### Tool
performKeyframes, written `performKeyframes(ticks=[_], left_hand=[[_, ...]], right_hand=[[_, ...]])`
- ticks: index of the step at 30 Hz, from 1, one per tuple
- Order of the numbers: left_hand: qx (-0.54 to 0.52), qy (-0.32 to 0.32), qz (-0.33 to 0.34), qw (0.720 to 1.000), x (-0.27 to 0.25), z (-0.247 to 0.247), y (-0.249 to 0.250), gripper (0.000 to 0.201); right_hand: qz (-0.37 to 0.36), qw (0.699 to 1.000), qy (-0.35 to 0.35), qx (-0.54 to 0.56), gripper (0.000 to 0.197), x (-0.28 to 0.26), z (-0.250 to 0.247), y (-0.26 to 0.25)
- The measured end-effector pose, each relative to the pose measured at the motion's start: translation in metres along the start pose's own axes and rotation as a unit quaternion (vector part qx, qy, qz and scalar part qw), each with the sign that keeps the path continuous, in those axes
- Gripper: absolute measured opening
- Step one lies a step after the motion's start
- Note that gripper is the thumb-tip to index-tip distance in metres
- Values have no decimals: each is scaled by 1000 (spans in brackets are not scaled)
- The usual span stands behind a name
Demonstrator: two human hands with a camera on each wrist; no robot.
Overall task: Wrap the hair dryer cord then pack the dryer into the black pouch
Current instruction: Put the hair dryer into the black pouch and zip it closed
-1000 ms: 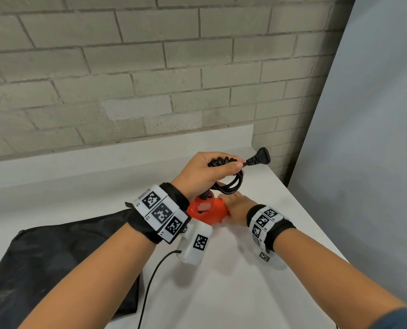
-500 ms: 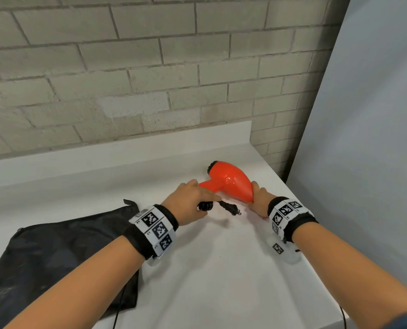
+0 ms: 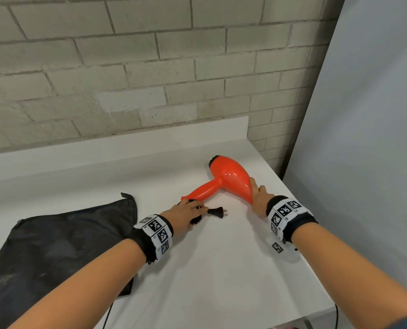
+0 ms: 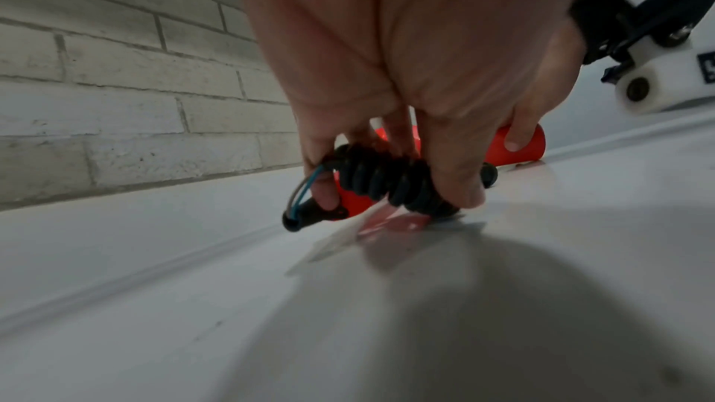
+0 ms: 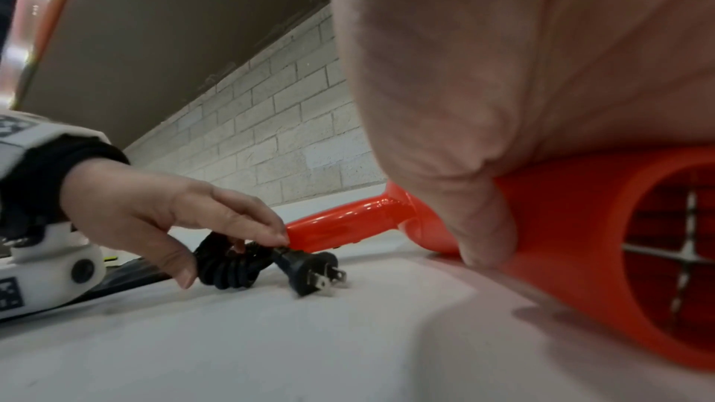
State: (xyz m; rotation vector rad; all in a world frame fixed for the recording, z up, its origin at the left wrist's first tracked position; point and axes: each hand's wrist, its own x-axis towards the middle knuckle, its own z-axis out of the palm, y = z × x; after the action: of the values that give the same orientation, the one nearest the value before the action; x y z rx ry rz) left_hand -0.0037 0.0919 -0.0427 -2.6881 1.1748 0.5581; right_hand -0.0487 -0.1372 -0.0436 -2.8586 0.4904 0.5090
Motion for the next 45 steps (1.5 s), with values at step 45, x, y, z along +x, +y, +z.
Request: performKeyframes(ticks=[45], left_hand=[[-169,5,-262,950,-92,29,-199,61]], right_hand=[[-273,957,-98,24,49,-19,13,-253]])
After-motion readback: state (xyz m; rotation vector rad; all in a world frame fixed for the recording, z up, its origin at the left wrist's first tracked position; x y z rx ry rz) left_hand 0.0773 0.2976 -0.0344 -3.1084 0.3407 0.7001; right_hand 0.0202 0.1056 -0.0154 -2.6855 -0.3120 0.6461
